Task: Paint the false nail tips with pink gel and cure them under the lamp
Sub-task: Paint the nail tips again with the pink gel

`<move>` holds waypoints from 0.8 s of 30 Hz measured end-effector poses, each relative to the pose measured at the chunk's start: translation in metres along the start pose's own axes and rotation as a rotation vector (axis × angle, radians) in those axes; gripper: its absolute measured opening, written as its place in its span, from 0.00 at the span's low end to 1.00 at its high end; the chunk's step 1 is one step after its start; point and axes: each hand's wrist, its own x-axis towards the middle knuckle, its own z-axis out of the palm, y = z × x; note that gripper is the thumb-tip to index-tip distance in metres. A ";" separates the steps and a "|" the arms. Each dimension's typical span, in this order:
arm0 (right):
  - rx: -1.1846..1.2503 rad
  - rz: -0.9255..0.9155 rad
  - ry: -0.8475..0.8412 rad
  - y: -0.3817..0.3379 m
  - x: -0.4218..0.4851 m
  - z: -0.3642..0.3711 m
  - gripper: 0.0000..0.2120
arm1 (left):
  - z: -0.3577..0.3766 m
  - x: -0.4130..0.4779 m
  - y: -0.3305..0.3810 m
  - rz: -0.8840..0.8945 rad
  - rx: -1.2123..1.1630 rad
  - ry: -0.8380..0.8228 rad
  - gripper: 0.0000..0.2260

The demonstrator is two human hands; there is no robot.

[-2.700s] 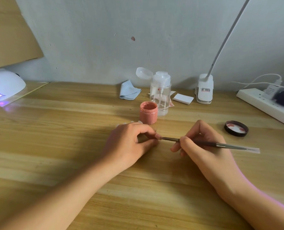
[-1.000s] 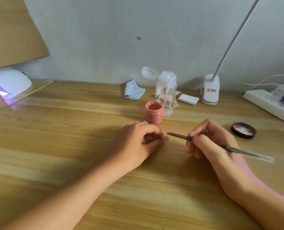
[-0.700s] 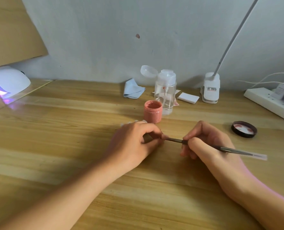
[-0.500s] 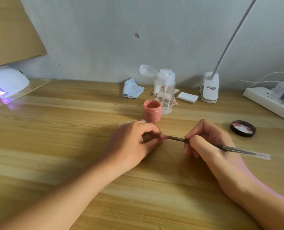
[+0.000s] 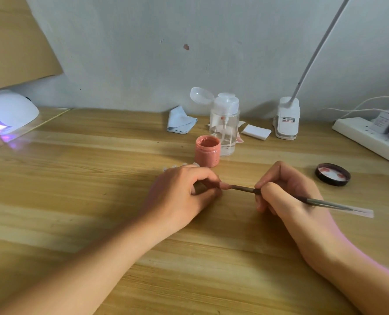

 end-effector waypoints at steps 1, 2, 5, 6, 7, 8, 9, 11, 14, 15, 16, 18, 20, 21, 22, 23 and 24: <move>0.007 0.000 0.009 0.000 0.000 0.000 0.06 | 0.000 0.000 0.000 0.003 0.000 0.000 0.02; 0.004 0.000 0.009 0.000 0.000 0.000 0.06 | 0.000 0.000 0.000 0.004 -0.001 0.000 0.02; -0.019 -0.001 0.014 0.001 -0.001 0.000 0.06 | -0.001 0.000 0.000 0.003 -0.001 -0.007 0.04; -0.014 -0.001 0.026 0.001 0.000 0.000 0.06 | -0.001 0.000 0.001 0.002 -0.001 -0.008 0.05; -0.011 0.000 0.034 0.001 0.000 0.000 0.06 | -0.001 0.000 0.001 0.003 -0.002 -0.009 0.06; -0.013 0.002 0.034 0.001 0.000 0.000 0.06 | -0.001 0.000 0.001 0.005 -0.001 -0.008 0.07; -0.015 0.003 0.032 0.001 0.000 0.000 0.06 | -0.001 0.000 0.001 0.006 0.001 -0.009 0.07; 0.001 0.003 0.030 0.001 0.000 0.000 0.06 | -0.001 -0.001 0.000 0.009 0.002 -0.007 0.06; 0.012 0.006 0.032 0.002 0.000 0.000 0.06 | -0.001 0.000 0.000 0.009 0.002 -0.005 0.05; 0.008 0.007 0.034 0.003 0.000 0.000 0.06 | -0.001 0.000 0.000 0.011 0.008 -0.006 0.05; 0.006 0.007 0.036 0.004 0.000 0.000 0.06 | -0.001 0.000 0.000 0.012 0.014 -0.004 0.05; 0.035 -0.009 0.051 0.005 0.001 -0.001 0.05 | -0.001 0.000 0.000 0.016 0.015 -0.006 0.05; 0.116 -0.042 0.061 0.005 0.000 -0.002 0.04 | -0.001 0.000 0.000 0.023 0.013 -0.008 0.06; 0.141 -0.055 0.045 0.005 -0.001 -0.004 0.04 | -0.001 0.000 0.000 0.023 0.011 -0.011 0.07; 0.144 -0.065 0.016 0.004 -0.001 -0.004 0.05 | -0.001 0.001 -0.001 0.022 0.006 -0.013 0.07; 0.135 -0.070 -0.013 0.003 -0.002 -0.004 0.06 | -0.001 0.001 -0.001 0.023 -0.001 -0.014 0.08; 0.126 -0.070 -0.023 0.002 -0.002 -0.003 0.05 | -0.001 0.001 -0.001 0.023 -0.009 -0.015 0.08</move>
